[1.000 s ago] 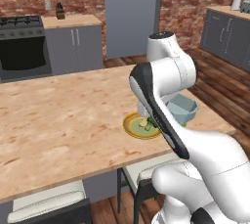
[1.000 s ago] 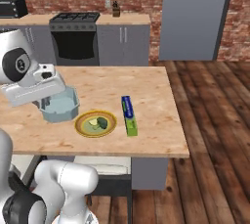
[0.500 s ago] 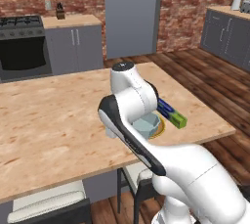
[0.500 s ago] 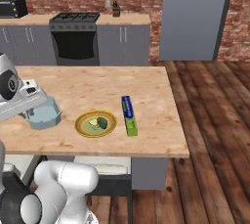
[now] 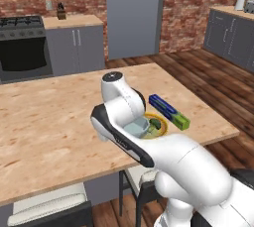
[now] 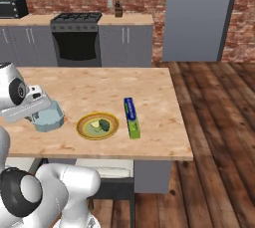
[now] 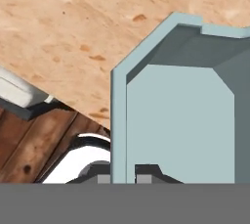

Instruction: Retrieve the tupperware and aluminum foil from the cabinet and place them on the dining counter near the plate with lemon wedge and broccoli to prepare for storing leftovers.

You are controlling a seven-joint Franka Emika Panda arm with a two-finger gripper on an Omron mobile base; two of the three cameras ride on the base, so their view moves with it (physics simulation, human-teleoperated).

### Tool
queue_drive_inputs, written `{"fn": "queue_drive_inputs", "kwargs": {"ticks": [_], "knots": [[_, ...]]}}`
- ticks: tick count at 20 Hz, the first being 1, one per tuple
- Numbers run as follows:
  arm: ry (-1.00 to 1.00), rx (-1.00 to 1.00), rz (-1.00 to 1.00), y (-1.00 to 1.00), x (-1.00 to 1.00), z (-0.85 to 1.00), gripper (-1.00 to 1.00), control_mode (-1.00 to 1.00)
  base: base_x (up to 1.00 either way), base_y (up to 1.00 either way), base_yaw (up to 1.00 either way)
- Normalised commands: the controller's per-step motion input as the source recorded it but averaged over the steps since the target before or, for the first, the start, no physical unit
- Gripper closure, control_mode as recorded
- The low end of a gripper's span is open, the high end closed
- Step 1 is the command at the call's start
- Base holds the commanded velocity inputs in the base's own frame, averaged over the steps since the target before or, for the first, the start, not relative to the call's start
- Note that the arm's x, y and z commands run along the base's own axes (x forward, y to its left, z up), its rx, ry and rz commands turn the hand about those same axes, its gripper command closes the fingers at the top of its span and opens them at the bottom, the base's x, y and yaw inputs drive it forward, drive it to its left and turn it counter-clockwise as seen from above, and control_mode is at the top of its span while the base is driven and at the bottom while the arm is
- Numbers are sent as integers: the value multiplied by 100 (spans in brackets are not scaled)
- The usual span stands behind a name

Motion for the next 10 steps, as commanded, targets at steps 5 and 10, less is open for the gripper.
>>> {"fn": "queue_drive_inputs", "kwargs": {"ticks": [5, 10], "knots": [[0, 0, 0, 19, 55, -47, 100, -100, 0, 0, 0], [0, 0, 0, 15, 53, -47, 100, -100, 0, 0, 0]]}}
